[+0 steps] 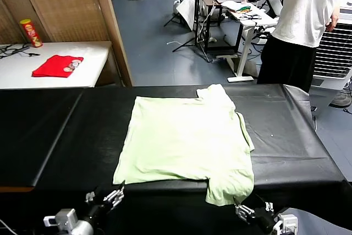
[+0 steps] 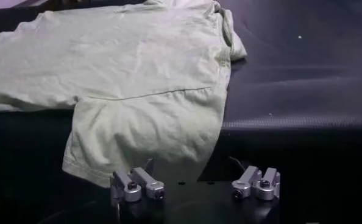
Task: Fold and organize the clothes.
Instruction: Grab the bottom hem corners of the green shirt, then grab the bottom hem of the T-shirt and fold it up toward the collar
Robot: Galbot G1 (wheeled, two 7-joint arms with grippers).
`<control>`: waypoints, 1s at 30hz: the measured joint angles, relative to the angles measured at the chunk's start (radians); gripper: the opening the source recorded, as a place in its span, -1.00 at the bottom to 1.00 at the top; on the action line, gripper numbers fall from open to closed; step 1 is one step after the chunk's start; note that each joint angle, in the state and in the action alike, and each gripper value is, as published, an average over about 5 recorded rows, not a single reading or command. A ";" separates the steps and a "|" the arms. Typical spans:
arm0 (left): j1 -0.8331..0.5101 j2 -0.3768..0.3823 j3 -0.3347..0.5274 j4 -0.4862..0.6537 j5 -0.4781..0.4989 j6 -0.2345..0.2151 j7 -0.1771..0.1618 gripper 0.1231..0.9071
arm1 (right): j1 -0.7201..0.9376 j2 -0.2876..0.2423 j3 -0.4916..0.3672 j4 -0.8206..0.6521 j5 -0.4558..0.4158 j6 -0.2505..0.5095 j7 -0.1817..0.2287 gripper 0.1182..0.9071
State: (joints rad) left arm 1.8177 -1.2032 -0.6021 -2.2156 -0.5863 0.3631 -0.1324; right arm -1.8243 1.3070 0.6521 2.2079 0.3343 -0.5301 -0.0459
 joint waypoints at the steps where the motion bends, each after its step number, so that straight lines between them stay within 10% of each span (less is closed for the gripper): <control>1: -0.001 0.000 0.000 0.000 0.003 0.003 0.002 0.72 | 0.000 0.000 0.000 0.000 0.000 0.000 0.000 0.49; 9: -0.016 -0.003 0.003 0.015 0.012 0.012 0.006 0.72 | 0.002 0.002 0.003 -0.007 -0.013 0.007 0.000 -0.38; 14: -0.019 -0.002 0.004 0.018 0.011 0.013 0.008 0.34 | -0.001 0.007 0.005 -0.003 -0.026 0.016 -0.001 -0.90; 23: -0.005 -0.003 0.009 -0.008 0.011 0.009 0.037 -0.88 | -0.044 0.016 0.027 0.062 -0.017 0.033 0.010 -0.99; 30: 0.009 0.013 -0.008 -0.045 -0.014 -0.013 0.010 -0.99 | -0.026 0.001 0.063 0.110 0.057 0.102 0.003 -0.99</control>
State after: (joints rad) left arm 1.8266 -1.1906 -0.6102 -2.2604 -0.5998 0.3504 -0.1226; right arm -1.8501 1.3077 0.7149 2.3175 0.3916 -0.4280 -0.0426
